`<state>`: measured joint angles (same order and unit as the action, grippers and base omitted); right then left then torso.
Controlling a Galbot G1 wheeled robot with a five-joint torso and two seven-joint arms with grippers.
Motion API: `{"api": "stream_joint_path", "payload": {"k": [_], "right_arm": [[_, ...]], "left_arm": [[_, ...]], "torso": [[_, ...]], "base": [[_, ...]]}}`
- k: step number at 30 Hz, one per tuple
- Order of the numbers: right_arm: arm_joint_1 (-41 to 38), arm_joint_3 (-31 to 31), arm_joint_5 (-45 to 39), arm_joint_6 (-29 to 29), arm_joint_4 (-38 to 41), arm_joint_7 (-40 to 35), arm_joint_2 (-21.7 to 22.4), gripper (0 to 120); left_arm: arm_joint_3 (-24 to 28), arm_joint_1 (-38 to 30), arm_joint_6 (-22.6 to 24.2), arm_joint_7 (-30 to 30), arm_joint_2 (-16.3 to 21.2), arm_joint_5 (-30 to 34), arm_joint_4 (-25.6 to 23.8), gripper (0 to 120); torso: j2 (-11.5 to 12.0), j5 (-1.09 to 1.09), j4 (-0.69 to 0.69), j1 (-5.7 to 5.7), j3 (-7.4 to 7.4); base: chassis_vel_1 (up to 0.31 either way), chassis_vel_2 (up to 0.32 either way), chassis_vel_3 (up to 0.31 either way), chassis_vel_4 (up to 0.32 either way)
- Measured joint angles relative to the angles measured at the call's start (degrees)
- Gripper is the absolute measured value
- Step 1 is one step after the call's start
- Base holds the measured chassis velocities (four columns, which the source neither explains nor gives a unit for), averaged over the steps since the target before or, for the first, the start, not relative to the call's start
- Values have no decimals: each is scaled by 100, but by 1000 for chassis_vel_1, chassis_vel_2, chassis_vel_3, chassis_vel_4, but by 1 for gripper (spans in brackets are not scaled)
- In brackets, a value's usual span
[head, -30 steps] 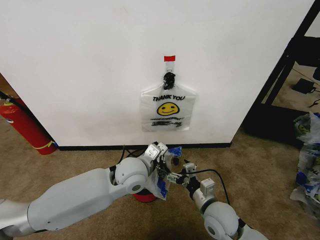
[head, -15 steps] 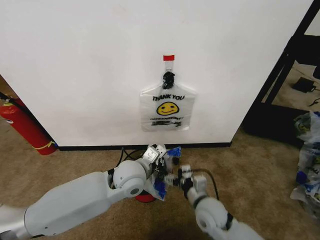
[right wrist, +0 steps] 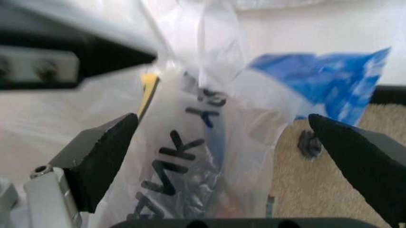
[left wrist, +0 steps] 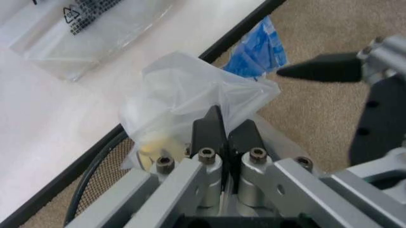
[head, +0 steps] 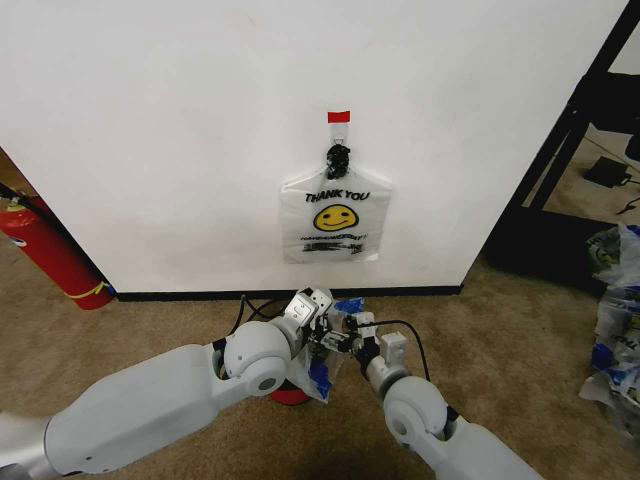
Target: Pick up the garbage bag from the wall and place it over the trash bin.
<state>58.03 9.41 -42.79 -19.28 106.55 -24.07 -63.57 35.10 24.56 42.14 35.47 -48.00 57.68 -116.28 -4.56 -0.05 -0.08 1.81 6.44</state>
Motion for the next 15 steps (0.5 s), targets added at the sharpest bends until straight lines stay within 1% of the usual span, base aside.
{"api": "stream_joint_path", "payload": {"k": [4, 12, 15], "right_arm": [[-128, 78, -223, -179, -131, -113, -35, 100], [-231, 148, -461, -303, -187, -228, -76, 100], [-378, 207, -712, -476, -280, -388, -166, 100]], "left_arm": [[-72, 59, 0, 2, 25, 1, -24, 0], [-111, 98, 0, -1, 45, 1, -30, 0], [-120, 125, 0, -2, 54, 1, -63, 0]], "torso": [[0, 0, 0, 0, 0], [0, 0, 0, 0, 0], [0, 0, 0, 0, 0]], "base": [[0, 0, 0, 0], [0, 0, 0, 0], [0, 0, 0, 0]]}}
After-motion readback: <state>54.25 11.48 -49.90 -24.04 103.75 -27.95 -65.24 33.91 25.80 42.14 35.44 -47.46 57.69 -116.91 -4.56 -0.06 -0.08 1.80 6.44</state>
